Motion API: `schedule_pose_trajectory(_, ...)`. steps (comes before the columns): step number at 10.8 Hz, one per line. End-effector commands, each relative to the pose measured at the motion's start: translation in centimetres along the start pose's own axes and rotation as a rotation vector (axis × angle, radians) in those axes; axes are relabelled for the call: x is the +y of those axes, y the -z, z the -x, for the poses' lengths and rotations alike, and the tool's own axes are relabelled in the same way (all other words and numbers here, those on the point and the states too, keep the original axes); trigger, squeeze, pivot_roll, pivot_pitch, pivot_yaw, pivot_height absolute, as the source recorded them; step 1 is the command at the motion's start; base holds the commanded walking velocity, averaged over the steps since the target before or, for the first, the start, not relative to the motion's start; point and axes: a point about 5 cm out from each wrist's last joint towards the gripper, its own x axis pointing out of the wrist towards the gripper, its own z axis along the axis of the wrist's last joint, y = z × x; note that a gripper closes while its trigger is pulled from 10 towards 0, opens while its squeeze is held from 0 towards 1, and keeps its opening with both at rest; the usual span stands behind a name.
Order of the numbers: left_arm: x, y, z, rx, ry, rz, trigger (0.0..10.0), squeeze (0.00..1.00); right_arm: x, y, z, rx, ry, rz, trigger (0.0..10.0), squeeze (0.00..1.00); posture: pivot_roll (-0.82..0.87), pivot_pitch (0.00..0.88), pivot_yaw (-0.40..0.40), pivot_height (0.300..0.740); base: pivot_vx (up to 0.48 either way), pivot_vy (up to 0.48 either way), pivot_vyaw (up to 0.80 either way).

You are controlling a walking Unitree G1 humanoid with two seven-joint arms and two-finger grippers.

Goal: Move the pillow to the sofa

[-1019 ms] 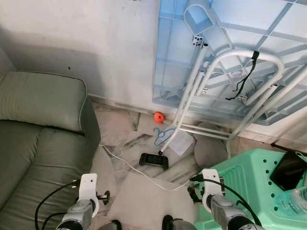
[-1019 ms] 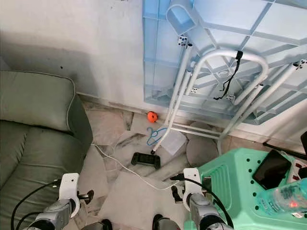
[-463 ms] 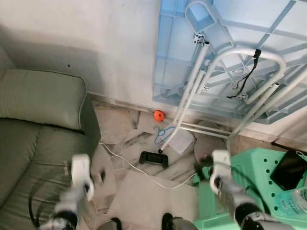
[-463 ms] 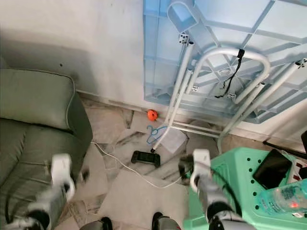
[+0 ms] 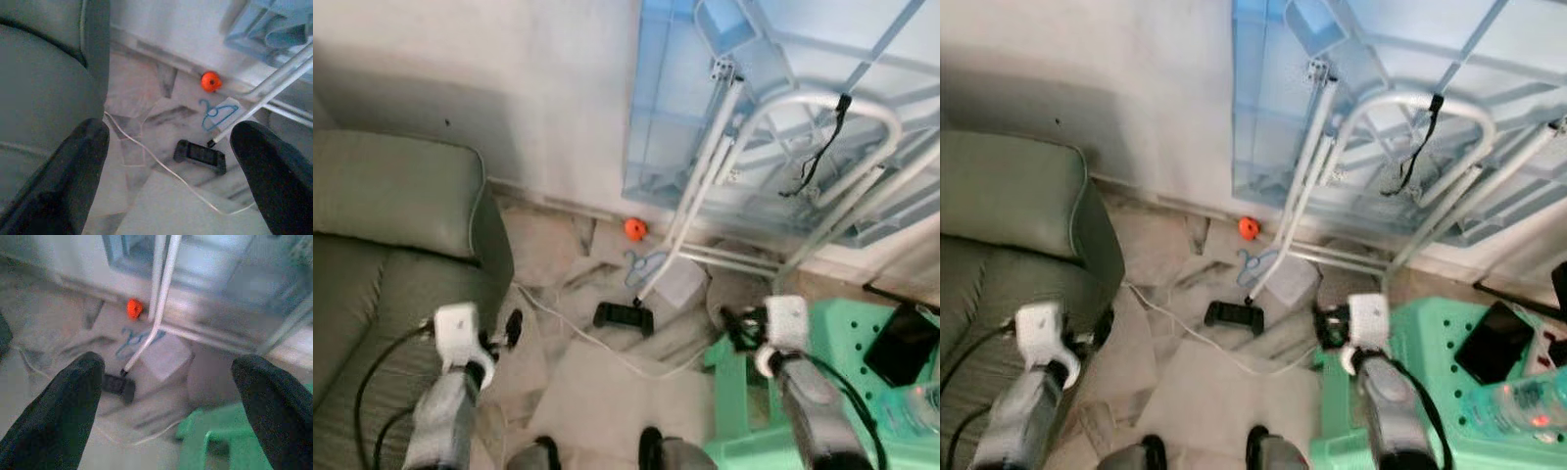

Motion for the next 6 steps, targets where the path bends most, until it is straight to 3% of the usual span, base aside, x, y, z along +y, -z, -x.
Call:
schedule_pose_trajectory(1, -0.7, -1.6, 0.5, -0.073, 0.021, -0.016, 10.0, 0.00, -0.6, -1.2, 0.5, -0.044, 0.048, 0.081, 10.0, 0.00, -0.06, 0.244, -0.071, 0.740, 0.000, 0.000, 0.00)
schedule_pose_trajectory(2, -1.6, -3.0, 1.4, -0.149, 0.052, -0.062, 10.0, 0.00, -1.2, -2.3, 1.0, -0.071, 0.132, 0.097, 10.0, 0.00, -0.06, 0.245, -0.078, 0.740, 0.000, 0.000, 0.00)
schedule_pose_trajectory(3, -2.6, -3.9, 1.8, -0.156, 0.066, -0.090, 10.0, 0.00, -0.9, -3.5, 1.6, -0.091, 0.129, 0.101, 10.0, 0.00, -0.06, 0.244, -0.085, 0.740, 0.000, 0.000, 0.00)
schedule_pose_trajectory(5, -4.4, -5.7, 0.8, -0.179, 0.064, -0.129, 10.0, 0.00, -0.2, -5.2, 1.6, -0.138, 0.132, 0.041, 10.0, 0.00, -0.07, 0.234, -0.081, 0.740, 0.000, 0.000, 0.00)
schedule_pose_trajectory(6, -4.9, -6.2, 0.8, -0.189, 0.090, -0.108, 10.0, 0.00, -0.1, -5.7, 1.7, -0.149, 0.144, 0.032, 10.0, 0.00, -0.07, 0.233, -0.079, 0.740, 0.000, 0.000, 0.00)
